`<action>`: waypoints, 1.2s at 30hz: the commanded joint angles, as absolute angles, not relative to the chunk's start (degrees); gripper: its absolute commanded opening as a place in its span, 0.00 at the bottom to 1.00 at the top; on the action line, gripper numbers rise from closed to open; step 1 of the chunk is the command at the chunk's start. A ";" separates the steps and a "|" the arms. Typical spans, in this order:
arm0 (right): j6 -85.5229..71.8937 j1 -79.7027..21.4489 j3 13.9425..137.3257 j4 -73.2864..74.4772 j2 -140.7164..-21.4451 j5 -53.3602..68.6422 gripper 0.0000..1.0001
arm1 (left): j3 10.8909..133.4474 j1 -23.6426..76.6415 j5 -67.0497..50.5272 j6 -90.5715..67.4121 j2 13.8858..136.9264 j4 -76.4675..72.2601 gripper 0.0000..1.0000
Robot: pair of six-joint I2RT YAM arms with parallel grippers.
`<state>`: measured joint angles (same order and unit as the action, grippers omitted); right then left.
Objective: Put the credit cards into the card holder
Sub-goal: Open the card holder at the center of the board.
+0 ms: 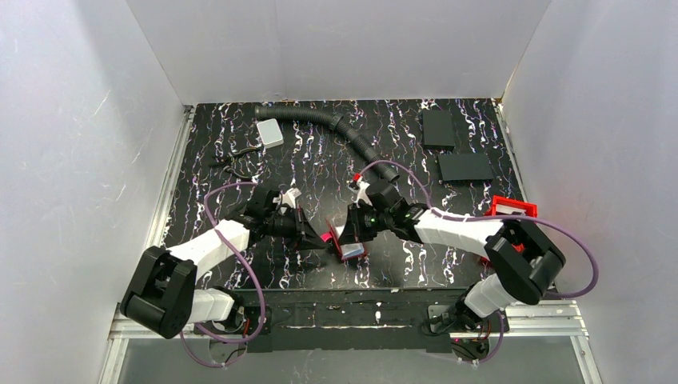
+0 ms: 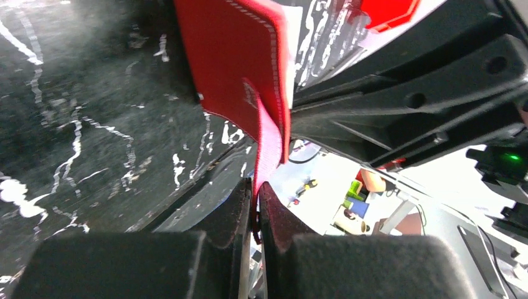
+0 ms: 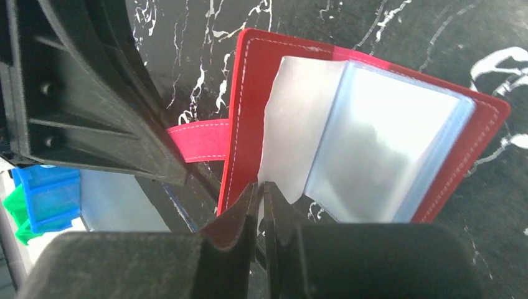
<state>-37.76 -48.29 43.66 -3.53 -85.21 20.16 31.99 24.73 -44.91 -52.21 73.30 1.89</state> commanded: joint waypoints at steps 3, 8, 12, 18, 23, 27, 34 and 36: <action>-36.03 -49.38 47.56 -7.07 -89.48 22.90 0.22 | 32.91 23.26 -40.26 -44.35 71.32 13.37 0.12; -36.75 -49.97 48.34 -9.00 -91.55 24.24 0.32 | 34.91 22.54 -35.54 -39.44 69.20 22.10 0.29; -37.51 -51.09 48.11 -10.77 -91.99 24.45 0.42 | 37.88 22.16 -31.01 -35.46 66.28 30.69 0.49; -38.29 -53.01 48.46 -12.97 -94.74 24.63 0.49 | 44.50 22.15 -27.12 -33.71 62.63 39.06 0.62; -39.04 -53.18 46.75 -15.69 -96.10 22.55 0.56 | 48.80 22.15 -27.21 -37.14 61.80 37.59 0.61; -40.24 -53.17 45.63 -17.76 -97.90 21.60 0.52 | 49.08 22.34 -31.18 -41.22 67.38 29.82 0.47; -42.10 -53.09 44.34 -19.20 -97.39 21.07 0.38 | 47.36 25.58 -31.49 -44.71 77.94 18.69 0.23; -42.23 -53.09 44.50 -18.59 -96.80 21.01 0.38 | 47.50 26.96 -30.02 -44.11 80.20 17.74 0.20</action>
